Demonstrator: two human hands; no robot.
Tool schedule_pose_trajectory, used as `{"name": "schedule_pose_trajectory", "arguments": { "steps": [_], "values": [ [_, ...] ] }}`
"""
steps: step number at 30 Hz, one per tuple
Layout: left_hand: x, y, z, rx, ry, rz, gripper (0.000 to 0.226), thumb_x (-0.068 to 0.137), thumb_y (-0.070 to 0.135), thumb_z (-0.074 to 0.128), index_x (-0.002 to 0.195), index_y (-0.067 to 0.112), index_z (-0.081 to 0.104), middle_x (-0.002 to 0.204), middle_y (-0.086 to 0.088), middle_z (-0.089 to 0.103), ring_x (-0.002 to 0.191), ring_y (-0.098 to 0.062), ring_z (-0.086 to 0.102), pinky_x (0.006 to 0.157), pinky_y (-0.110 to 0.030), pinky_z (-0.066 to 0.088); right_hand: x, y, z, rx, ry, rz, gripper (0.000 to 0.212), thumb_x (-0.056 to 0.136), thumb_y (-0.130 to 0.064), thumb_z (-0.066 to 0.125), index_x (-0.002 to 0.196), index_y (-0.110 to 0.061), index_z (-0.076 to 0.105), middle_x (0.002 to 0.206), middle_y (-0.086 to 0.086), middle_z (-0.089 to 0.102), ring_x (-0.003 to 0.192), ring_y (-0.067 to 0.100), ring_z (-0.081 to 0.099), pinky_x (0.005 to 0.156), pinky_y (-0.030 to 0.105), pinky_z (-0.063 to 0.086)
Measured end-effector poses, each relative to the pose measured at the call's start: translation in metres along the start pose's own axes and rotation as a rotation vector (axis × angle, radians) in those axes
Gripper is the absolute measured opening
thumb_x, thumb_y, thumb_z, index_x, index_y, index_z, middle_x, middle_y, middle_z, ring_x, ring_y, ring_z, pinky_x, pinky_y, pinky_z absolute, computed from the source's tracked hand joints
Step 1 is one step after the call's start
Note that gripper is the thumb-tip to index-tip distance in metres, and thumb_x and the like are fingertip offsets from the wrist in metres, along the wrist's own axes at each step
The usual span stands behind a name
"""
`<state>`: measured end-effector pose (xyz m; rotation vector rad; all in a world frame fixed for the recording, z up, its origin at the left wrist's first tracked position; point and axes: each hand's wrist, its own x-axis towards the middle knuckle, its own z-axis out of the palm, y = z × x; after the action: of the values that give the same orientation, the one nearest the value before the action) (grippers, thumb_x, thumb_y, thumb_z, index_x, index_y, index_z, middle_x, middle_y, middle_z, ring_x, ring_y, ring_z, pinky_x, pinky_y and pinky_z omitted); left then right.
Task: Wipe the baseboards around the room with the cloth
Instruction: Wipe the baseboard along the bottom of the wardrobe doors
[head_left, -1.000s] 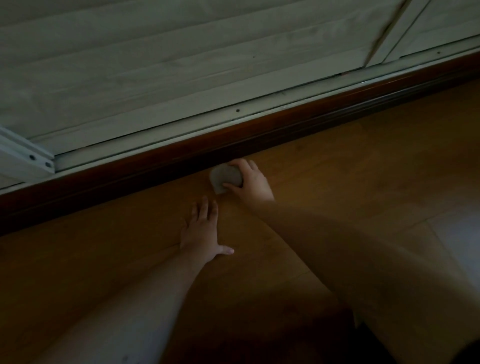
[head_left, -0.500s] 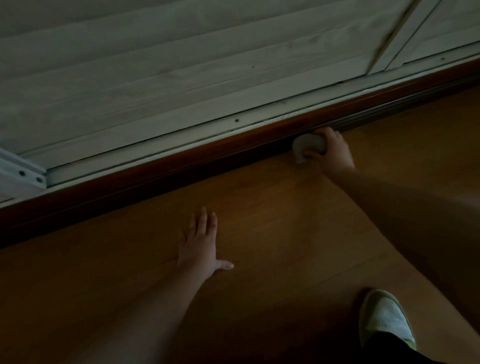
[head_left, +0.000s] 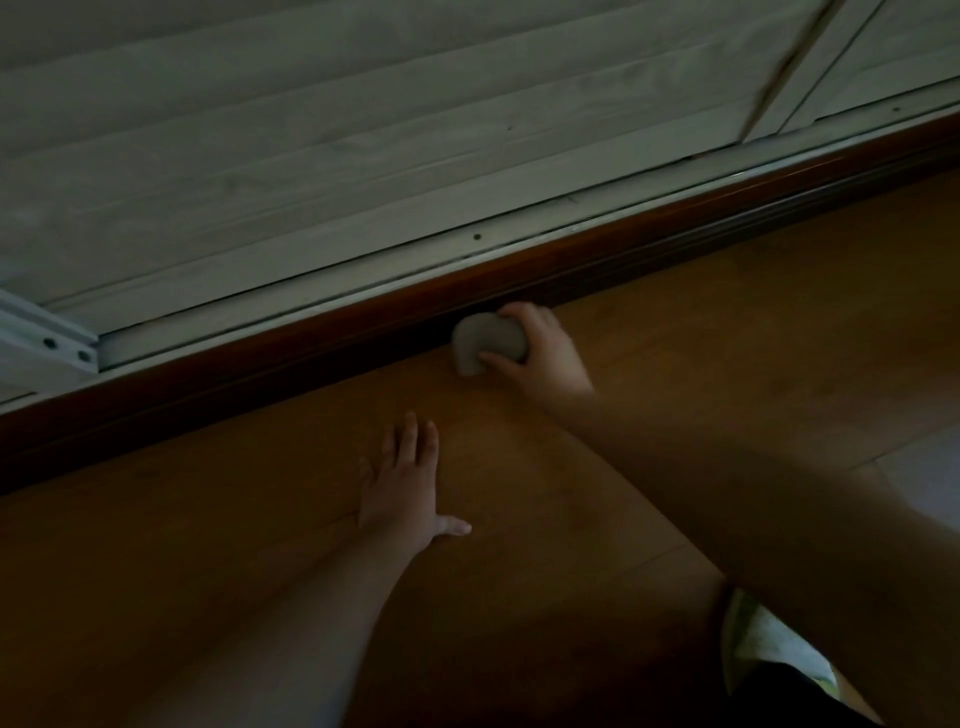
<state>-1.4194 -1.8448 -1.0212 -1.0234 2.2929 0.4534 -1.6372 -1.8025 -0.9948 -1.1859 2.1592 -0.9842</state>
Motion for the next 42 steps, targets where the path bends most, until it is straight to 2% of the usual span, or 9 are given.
{"name": "schedule_pose_trajectory", "arguments": {
  "steps": [2,5,11,17,20,27,32,36,42],
  "values": [
    [0.0,0.001,0.0,-0.008,-0.001,-0.007,0.136,0.067,0.068,0.075,0.154,0.025,-0.021,0.16,-0.003,-0.031,0.149,-0.031,-0.019,0.121,-0.057,0.008,0.004,-0.022,0.02,0.014,-0.044,-0.077,0.051,0.085,-0.034,0.074,0.129,-0.024,0.051,0.124,-0.001,0.051,0.112,0.012,0.052,0.093,0.026,0.048],
    [-0.002,0.002,-0.001,-0.022,0.0,-0.008,0.136,0.068,0.065,0.076,0.154,0.025,-0.021,0.159,-0.003,-0.033,0.149,-0.03,-0.021,0.121,-0.057,0.009,0.014,-0.035,0.019,0.176,-0.031,-0.013,0.048,0.084,-0.033,0.075,0.125,-0.025,0.053,0.119,-0.005,0.055,0.11,0.011,0.054,0.089,0.025,0.051],
    [-0.003,-0.002,0.002,-0.068,0.009,0.005,0.137,0.067,0.064,0.078,0.153,0.025,-0.022,0.158,-0.002,-0.035,0.148,-0.029,-0.023,0.122,-0.055,0.007,0.028,0.006,-0.063,0.149,0.037,0.119,0.047,0.085,-0.023,0.076,0.125,-0.025,0.053,0.115,-0.011,0.054,0.112,0.008,0.053,0.094,0.027,0.049],
    [-0.002,-0.001,0.002,-0.054,0.007,0.007,0.136,0.069,0.063,0.077,0.152,0.024,-0.023,0.157,-0.003,-0.036,0.148,-0.028,-0.025,0.122,-0.054,0.005,0.027,0.066,-0.15,0.122,0.442,0.388,0.05,0.086,-0.025,0.073,0.13,-0.02,0.049,0.126,0.003,0.056,0.118,0.019,0.055,0.095,0.033,0.049],
    [-0.001,-0.003,0.003,-0.038,0.006,0.007,0.137,0.068,0.065,0.076,0.153,0.023,-0.023,0.157,-0.004,-0.035,0.148,-0.029,-0.024,0.121,-0.054,0.006,0.012,0.087,-0.172,0.058,0.514,0.478,0.05,0.086,-0.028,0.074,0.128,-0.017,0.05,0.128,0.009,0.056,0.118,0.024,0.056,0.095,0.035,0.05],
    [-0.001,-0.001,0.002,-0.004,0.003,0.001,0.136,0.069,0.066,0.076,0.153,0.022,-0.023,0.159,-0.006,-0.033,0.149,-0.031,-0.021,0.121,-0.056,0.009,-0.004,0.082,-0.182,0.017,0.374,0.449,0.05,0.082,-0.028,0.078,0.125,-0.019,0.052,0.123,0.008,0.058,0.112,0.024,0.057,0.094,0.042,0.053],
    [0.0,0.004,0.001,0.019,-0.013,-0.033,0.138,0.068,0.064,0.077,0.153,0.022,-0.023,0.158,-0.006,-0.033,0.149,-0.032,-0.018,0.121,-0.054,0.015,-0.02,0.062,-0.179,-0.134,0.167,0.326,0.054,0.08,-0.027,0.08,0.128,-0.021,0.056,0.113,-0.001,0.056,0.105,0.016,0.055,0.086,0.033,0.052],
    [-0.003,0.012,-0.004,0.02,-0.046,-0.07,0.137,0.07,0.062,0.077,0.152,0.022,-0.025,0.158,-0.005,-0.035,0.15,-0.033,-0.017,0.118,-0.056,0.022,-0.039,0.035,-0.197,-0.262,0.109,0.285,0.056,0.078,-0.033,0.082,0.127,-0.019,0.059,0.106,-0.004,0.056,0.096,0.012,0.054,0.077,0.024,0.045],
    [-0.021,0.022,-0.023,-0.069,-0.082,-0.046,0.118,0.083,0.057,0.069,0.155,0.024,-0.019,0.164,-0.003,-0.021,0.152,-0.029,-0.005,0.12,-0.054,0.02,-0.079,-0.023,-0.242,0.058,0.129,0.39,0.048,0.079,-0.031,0.081,0.12,-0.023,0.058,0.1,-0.006,0.06,0.09,0.009,0.06,0.067,0.019,0.049]
  ]
}}
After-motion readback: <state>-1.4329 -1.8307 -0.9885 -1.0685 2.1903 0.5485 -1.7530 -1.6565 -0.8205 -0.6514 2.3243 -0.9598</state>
